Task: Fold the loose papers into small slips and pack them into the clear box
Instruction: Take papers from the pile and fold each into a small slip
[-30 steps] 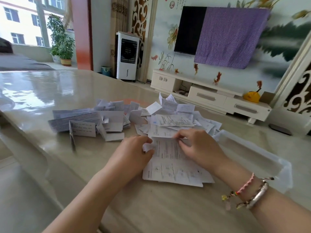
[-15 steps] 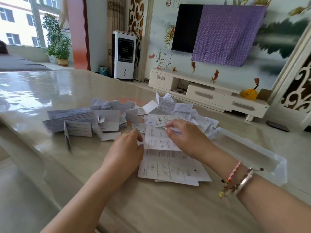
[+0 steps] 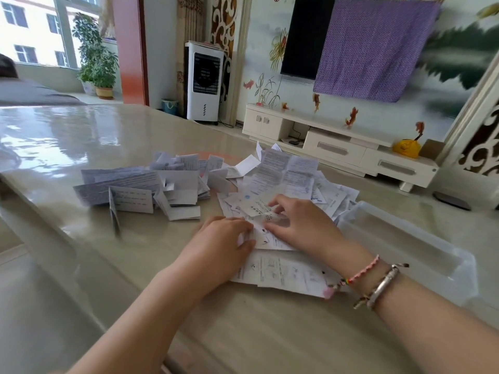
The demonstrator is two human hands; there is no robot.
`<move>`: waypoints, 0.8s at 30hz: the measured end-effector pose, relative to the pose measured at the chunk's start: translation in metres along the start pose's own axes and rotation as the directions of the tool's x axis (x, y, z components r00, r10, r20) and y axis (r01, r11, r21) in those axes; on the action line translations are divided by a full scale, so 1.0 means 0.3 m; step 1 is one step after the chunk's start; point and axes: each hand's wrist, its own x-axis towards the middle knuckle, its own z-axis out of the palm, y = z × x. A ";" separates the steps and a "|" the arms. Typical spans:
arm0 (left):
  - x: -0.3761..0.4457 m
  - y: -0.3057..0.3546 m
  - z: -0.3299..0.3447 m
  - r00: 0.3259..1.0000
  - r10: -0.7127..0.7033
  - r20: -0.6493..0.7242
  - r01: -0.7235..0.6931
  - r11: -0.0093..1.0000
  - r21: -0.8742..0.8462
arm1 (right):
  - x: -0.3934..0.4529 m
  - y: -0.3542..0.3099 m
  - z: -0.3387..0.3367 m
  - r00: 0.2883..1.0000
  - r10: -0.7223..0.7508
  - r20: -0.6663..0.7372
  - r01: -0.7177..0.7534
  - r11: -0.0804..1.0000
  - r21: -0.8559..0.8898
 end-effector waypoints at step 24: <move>-0.046 0.042 -0.003 0.989 -0.048 -0.141 -0.008 0.928 -0.373 | -0.211 0.039 -0.034 1.000 0.024 0.008 -0.024 0.761 0.648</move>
